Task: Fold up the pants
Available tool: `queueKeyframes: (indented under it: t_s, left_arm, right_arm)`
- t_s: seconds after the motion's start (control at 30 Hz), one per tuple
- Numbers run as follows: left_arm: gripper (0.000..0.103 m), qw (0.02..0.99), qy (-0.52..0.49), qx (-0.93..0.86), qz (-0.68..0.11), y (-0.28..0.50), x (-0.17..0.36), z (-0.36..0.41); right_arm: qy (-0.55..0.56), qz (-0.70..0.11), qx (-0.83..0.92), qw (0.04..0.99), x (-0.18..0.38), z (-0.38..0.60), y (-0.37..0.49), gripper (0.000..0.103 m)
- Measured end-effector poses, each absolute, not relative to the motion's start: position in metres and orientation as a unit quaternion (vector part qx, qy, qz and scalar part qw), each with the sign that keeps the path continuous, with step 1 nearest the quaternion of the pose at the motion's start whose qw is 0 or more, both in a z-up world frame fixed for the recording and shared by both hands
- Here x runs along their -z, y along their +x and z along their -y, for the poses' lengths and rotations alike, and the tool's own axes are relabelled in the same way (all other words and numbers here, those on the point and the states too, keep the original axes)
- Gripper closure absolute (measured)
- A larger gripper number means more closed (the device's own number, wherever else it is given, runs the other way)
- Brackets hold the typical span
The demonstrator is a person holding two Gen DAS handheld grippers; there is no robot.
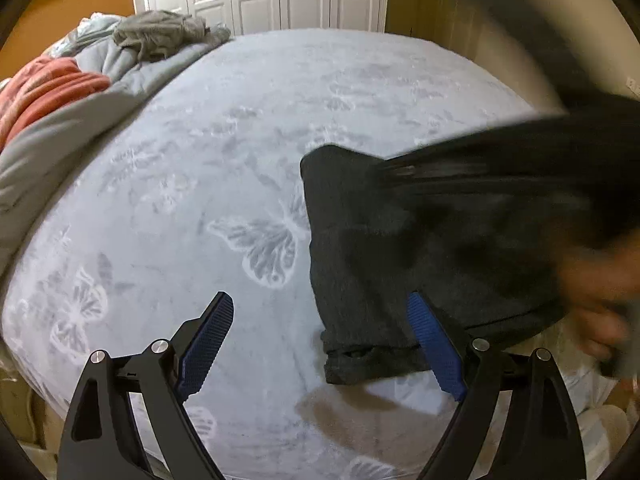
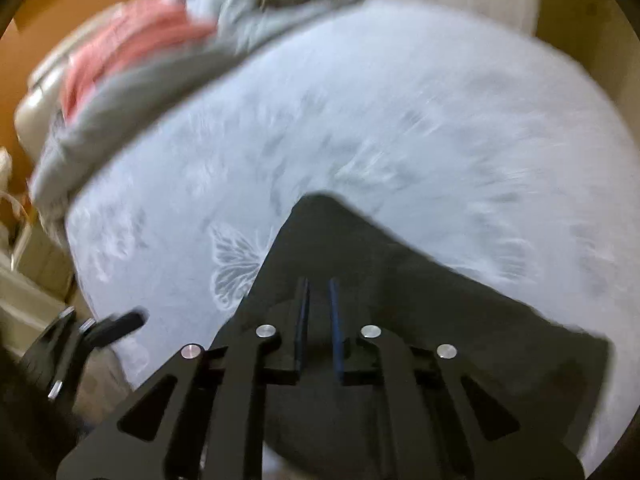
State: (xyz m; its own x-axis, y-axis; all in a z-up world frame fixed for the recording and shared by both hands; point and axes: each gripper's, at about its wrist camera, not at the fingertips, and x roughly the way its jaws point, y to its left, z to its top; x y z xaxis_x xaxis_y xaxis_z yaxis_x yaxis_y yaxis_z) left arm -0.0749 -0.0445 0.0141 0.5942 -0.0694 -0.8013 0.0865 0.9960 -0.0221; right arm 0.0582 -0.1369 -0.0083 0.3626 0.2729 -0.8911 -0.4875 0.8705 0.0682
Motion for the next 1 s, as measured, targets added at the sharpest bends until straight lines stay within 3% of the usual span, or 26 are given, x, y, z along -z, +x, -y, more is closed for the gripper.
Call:
queueKeyframes:
  t_s: [0.1, 0.27, 0.4, 0.57, 0.6, 0.63, 0.67, 0.7, 1.0]
  left_arm:
    - [0.017, 0.892, 0.023, 0.042, -0.45, -0.074, -0.003, 0.045]
    - [0.017, 0.884, 0.014, 0.055, -0.464, -0.073, 0.008, 0.043]
    - [0.017, 0.884, 0.015, 0.057, -0.463, -0.073, 0.009, 0.045]
    - [0.017, 0.886, 0.008, 0.055, -0.46, -0.074, 0.007, 0.051]
    - [0.017, 0.886, -0.007, 0.057, -0.461, -0.073, 0.007, 0.049]
    - [0.017, 0.883, -0.02, 0.062, -0.465, -0.071, 0.008, 0.046]
    - [0.016, 0.875, -0.051, 0.08, -0.474, -0.067, 0.011, 0.041]
    - [0.016, 0.869, -0.069, 0.089, -0.482, -0.064, 0.013, 0.039]
    - [0.015, 0.834, -0.153, 0.129, -0.514, -0.043, 0.039, 0.03]
  right_arm:
    - [-0.165, -0.523, -0.202, 0.812, 0.038, 0.105, 0.089, 0.099]
    - [-0.097, -0.477, -0.194, 0.851, -0.014, 0.131, 0.085, 0.094]
    - [-0.023, -0.437, -0.131, 0.89, -0.047, 0.222, 0.034, 0.091]
    - [0.037, -0.452, 0.016, 0.891, -0.032, 0.356, -0.048, 0.087]
    - [0.047, -0.456, 0.033, 0.888, -0.028, 0.37, -0.058, 0.084]
    - [0.064, -0.456, 0.04, 0.887, -0.022, 0.385, -0.067, 0.073]
    - [0.077, -0.456, 0.044, 0.886, -0.018, 0.396, -0.072, 0.051]
    - [0.088, -0.451, 0.051, 0.887, -0.015, 0.407, -0.08, 0.042]
    - [0.159, -0.466, 0.005, 0.871, 0.014, 0.41, -0.064, 0.033]
